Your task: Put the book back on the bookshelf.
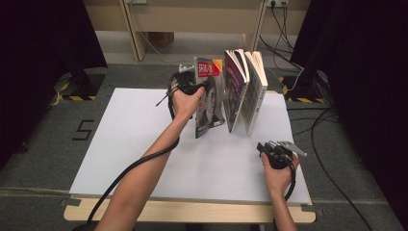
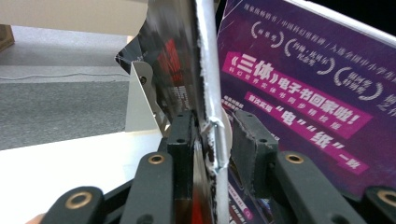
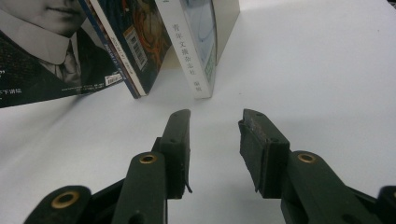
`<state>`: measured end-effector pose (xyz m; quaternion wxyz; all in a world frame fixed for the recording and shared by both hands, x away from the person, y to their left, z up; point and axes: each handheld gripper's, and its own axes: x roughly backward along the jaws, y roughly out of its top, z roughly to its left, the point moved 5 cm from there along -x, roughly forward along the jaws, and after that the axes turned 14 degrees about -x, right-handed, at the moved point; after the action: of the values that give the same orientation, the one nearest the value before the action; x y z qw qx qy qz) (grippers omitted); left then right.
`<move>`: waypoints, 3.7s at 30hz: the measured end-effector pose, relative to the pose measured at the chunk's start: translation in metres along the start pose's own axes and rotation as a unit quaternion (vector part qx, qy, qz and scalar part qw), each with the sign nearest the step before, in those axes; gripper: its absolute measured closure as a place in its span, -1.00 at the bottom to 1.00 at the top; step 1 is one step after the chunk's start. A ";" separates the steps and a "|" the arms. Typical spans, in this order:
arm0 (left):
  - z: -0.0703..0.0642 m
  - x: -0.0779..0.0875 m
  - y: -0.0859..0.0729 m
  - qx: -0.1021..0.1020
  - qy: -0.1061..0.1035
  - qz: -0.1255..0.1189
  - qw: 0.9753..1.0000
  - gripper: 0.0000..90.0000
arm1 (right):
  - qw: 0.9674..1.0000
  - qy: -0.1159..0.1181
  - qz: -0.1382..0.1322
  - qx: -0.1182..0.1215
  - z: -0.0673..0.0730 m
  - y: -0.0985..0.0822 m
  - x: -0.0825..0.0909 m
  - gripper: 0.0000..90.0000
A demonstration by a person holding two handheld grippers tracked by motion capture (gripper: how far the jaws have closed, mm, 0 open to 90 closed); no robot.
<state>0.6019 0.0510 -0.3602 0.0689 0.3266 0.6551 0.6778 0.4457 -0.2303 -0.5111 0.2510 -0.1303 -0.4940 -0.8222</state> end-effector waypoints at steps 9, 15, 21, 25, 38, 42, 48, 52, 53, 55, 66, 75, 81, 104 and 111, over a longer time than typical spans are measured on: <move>0.005 -0.007 0.006 -0.002 0.002 0.017 1.000 0.60 | 1.000 0.000 0.004 -0.006 0.000 -0.001 0.000 0.41; 0.005 -0.011 0.004 0.000 -0.008 0.031 0.999 0.75 | 1.000 -0.001 0.004 -0.003 -0.001 -0.001 -0.001 0.41; 0.001 -0.014 0.000 0.000 -0.013 0.037 0.999 0.84 | 1.000 0.001 0.005 0.001 0.000 -0.001 -0.002 0.41; -0.002 -0.011 -0.001 -0.006 -0.011 0.038 0.999 0.91 | 1.000 0.001 0.006 0.000 -0.001 -0.001 -0.002 0.41; -0.013 0.015 0.025 -0.036 0.021 -0.053 0.998 0.92 | 1.000 0.002 0.004 -0.003 -0.001 0.000 0.001 0.41; -0.011 0.014 0.024 -0.054 0.044 -0.098 0.993 0.92 | 1.000 0.002 0.003 -0.001 -0.001 0.000 0.000 0.41; -0.007 0.000 0.005 -0.058 0.062 -0.091 0.992 0.92 | 1.000 0.001 0.004 -0.002 -0.001 0.000 0.001 0.41; -0.010 -0.005 -0.002 -0.067 0.067 -0.092 0.991 0.91 | 1.000 0.001 0.003 -0.002 -0.003 0.001 0.002 0.41; -0.011 -0.006 -0.003 -0.071 0.066 -0.090 0.991 0.91 | 1.000 0.002 0.001 -0.002 -0.003 0.002 0.002 0.41; -0.012 -0.007 -0.005 -0.082 0.067 -0.088 0.990 0.91 | 1.000 0.001 0.001 -0.003 -0.004 0.002 0.002 0.41; -0.018 -0.008 -0.018 -0.105 0.056 -0.051 0.992 0.84 | 1.000 0.001 0.001 -0.001 -0.003 0.002 0.002 0.41; -0.019 -0.005 -0.011 -0.096 0.041 -0.039 0.994 0.70 | 1.000 0.002 0.001 -0.003 -0.002 0.002 0.004 0.41; -0.012 -0.006 0.000 -0.061 0.033 -0.043 0.997 0.56 | 1.000 0.001 0.001 -0.002 -0.003 0.002 0.004 0.41; 0.000 -0.017 -0.003 -0.037 0.031 0.000 0.999 0.90 | 1.000 0.003 0.008 -0.008 -0.001 0.000 0.001 0.41; -0.007 -0.011 0.001 -0.033 0.031 -0.019 0.999 0.91 | 1.000 0.003 0.006 -0.006 -0.001 0.001 0.002 0.41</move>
<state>0.6071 0.0391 -0.3629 0.0719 0.2908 0.6401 0.7075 0.4448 -0.2323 -0.5104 0.2572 -0.1324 -0.4871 -0.8241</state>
